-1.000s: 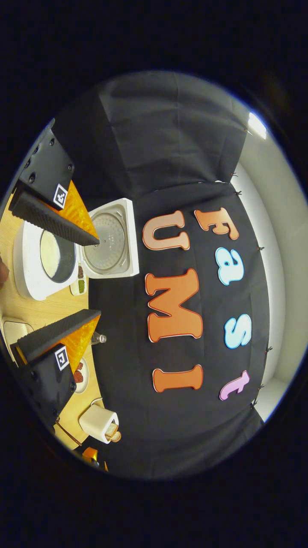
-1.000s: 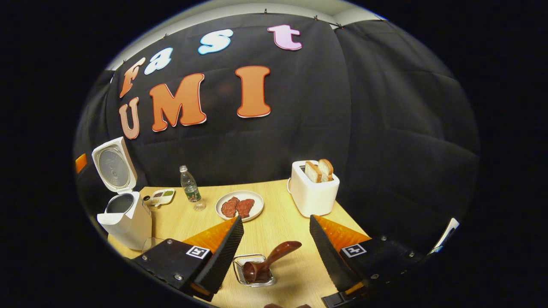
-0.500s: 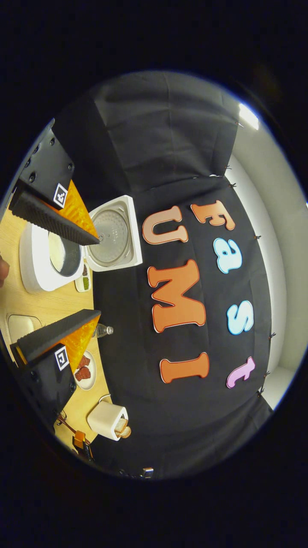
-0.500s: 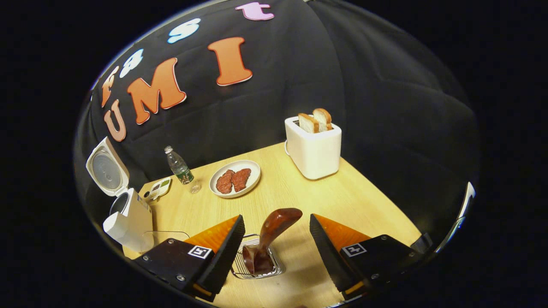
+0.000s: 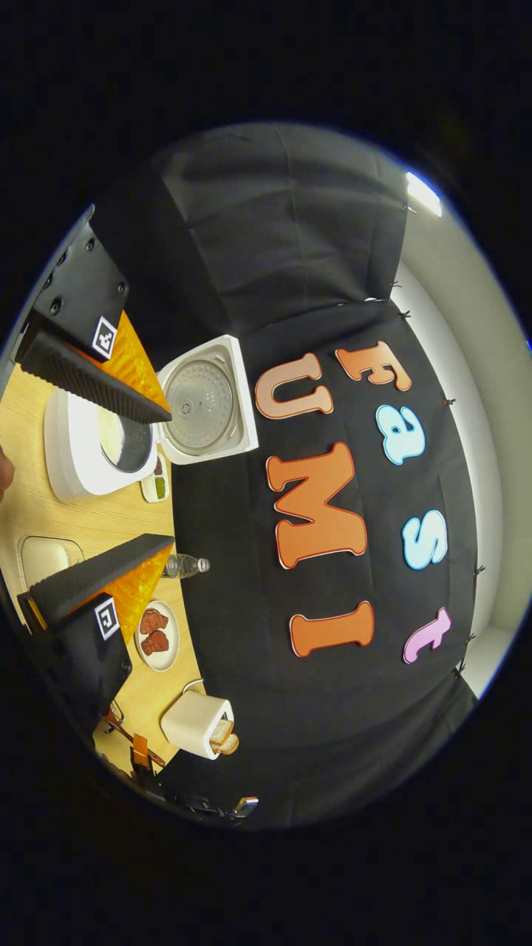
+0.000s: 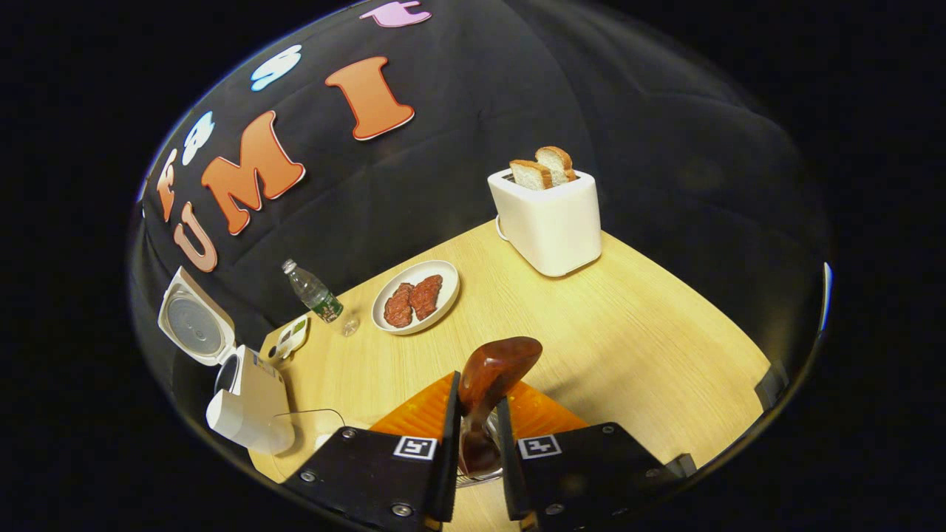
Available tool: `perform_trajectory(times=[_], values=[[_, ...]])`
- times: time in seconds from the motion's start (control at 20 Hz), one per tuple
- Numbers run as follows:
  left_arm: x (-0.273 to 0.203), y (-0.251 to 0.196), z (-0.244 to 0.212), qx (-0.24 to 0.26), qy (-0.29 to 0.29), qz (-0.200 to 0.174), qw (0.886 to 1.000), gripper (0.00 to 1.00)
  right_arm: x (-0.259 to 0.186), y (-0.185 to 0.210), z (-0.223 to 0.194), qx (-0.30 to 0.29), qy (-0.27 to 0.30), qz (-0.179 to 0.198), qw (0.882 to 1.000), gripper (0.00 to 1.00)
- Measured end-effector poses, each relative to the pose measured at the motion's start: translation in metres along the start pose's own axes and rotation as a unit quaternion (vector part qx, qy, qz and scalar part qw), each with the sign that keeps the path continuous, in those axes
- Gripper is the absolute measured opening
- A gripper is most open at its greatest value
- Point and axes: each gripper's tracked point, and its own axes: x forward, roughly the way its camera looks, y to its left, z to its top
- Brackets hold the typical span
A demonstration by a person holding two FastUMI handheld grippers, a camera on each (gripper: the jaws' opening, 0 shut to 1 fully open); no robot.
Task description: Close the left gripper, press the button to open the rice cooker; take a wooden spoon from the chopstick holder with the right hand, scoop a spoonful of rice and pour it into the rice cooker, then put the wooden spoon back into the chopstick holder.
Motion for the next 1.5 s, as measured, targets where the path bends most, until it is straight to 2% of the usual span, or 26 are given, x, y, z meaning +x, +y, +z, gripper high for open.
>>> perform_trajectory(times=[0.1,0.15,0.3,0.4,0.45,0.55,0.7,0.8,0.85,0.9,1.05,1.2,1.25,1.35,1.45,1.5], values=[[-0.001,0.001,0.002,0.002,-0.003,0.003,1.0,0.96,-0.003,0.003,-0.002,0.006,-0.002,0.0,1.0,0.17],[-0.001,0.003,0.0,0.003,-0.002,0.006,1.0,0.96,-0.004,0.005,-0.003,0.004,-0.003,0.0,1.0,0.2],[-0.003,0.013,-0.001,-0.003,-0.001,0.018,1.0,0.96,-0.014,0.012,0.0,-0.006,-0.002,0.002,1.0,0.15],[-0.004,0.02,-0.001,-0.016,-0.007,0.023,1.0,1.0,-0.023,0.021,0.016,-0.022,-0.02,0.009,1.0,0.14],[-0.005,0.025,-0.003,-0.023,-0.009,0.024,0.999,0.96,-0.03,0.024,0.027,-0.029,-0.035,0.007,0.999,0.14],[-0.003,0.033,-0.011,-0.03,-0.003,0.02,0.999,1.0,-0.045,0.033,0.051,-0.04,-0.068,0.004,0.997,0.14],[0.004,0.058,-0.012,-0.036,-0.005,0.023,0.999,0.96,-0.072,0.057,0.08,-0.044,-0.114,0.008,0.993,0.14],[0.008,0.073,-0.015,-0.045,-0.005,0.025,0.999,0.96,-0.086,0.082,0.089,-0.046,-0.124,0.026,0.991,0.14],[0.01,0.08,-0.018,-0.049,-0.004,0.026,0.998,1.0,-0.091,0.098,0.088,-0.047,-0.124,0.04,0.99,0.14],[0.013,0.09,-0.02,-0.052,-0.003,0.029,0.998,0.96,-0.095,0.113,0.085,-0.047,-0.122,0.055,0.99,0.14],[0.017,0.117,-0.03,-0.063,0.006,0.039,0.997,0.96,-0.098,0.159,0.062,-0.059,-0.102,0.098,0.988,0.14],[0.019,0.14,-0.04,-0.068,0.015,0.047,0.996,1.0,-0.087,0.184,0.028,-0.084,-0.078,0.112,0.987,0.14],[0.019,0.148,-0.041,-0.067,0.017,0.051,0.996,0.96,-0.081,0.189,0.015,-0.098,-0.071,0.11,0.986,0.14],[0.02,0.158,-0.047,-0.062,0.023,0.055,0.996,1.0,-0.067,0.191,-0.005,-0.139,-0.068,0.095,0.983,0.14],[0.019,0.166,-0.053,-0.058,0.03,0.06,0.996,0.96,-0.053,0.19,-0.023,-0.184,-0.068,0.076,0.978,0.14],[0.019,0.169,-0.056,-0.055,0.033,0.063,0.996,1.0,-0.047,0.191,-0.032,-0.207,-0.069,0.069,0.973,0.14]])
